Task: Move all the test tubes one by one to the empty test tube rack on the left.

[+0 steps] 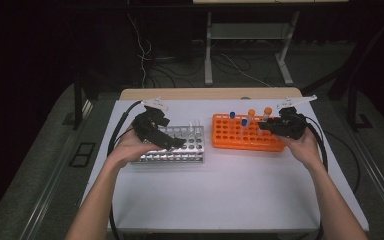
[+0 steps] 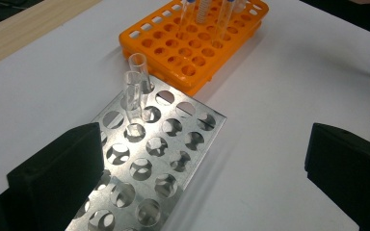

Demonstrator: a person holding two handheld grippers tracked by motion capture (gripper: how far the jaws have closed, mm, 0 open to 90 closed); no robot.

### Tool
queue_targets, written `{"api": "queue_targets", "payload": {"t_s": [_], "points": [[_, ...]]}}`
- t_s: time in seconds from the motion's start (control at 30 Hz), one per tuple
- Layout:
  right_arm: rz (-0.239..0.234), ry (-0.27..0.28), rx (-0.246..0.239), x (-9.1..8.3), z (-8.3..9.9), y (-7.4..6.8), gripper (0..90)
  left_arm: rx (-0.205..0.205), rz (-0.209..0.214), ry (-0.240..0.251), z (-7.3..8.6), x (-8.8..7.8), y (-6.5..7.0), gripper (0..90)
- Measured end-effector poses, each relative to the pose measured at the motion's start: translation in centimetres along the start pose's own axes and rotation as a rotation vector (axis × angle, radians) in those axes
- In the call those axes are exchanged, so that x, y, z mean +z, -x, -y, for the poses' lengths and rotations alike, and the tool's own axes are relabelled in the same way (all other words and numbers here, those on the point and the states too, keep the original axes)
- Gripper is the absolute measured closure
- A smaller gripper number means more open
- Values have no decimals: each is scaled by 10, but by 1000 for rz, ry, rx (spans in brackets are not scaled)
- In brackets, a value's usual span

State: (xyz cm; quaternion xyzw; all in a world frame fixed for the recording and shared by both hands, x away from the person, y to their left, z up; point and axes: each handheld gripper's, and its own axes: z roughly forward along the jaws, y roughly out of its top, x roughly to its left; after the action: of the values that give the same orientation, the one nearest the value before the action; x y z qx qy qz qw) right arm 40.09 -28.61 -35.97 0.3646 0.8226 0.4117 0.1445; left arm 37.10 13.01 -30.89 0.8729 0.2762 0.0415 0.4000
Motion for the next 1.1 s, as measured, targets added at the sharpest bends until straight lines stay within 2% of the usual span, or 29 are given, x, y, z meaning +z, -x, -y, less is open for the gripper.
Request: {"api": "queue_targets", "payload": {"t_s": [0.27, 0.47, 0.67, 0.83, 1.1], "points": [[-74, -25, -59, -20, -18, -27, 737, 16, 11, 0, -3, -2, 5, 0], [-144, -50, -101, -24, -29, -49, 737, 44, 22, -5, -9, -4, 12, 0], [-208, -96, -160, -17, -36, -73, 737, 77, 43, -10, -15, -1, 20, 0], [-242, -119, -198, -7, -39, -89, 737, 104, 57, -14, -21, 2, 27, 0], [-292, -143, -230, 8, -41, -107, 737, 146, 92, -25, -30, 10, 40, 7]]}}
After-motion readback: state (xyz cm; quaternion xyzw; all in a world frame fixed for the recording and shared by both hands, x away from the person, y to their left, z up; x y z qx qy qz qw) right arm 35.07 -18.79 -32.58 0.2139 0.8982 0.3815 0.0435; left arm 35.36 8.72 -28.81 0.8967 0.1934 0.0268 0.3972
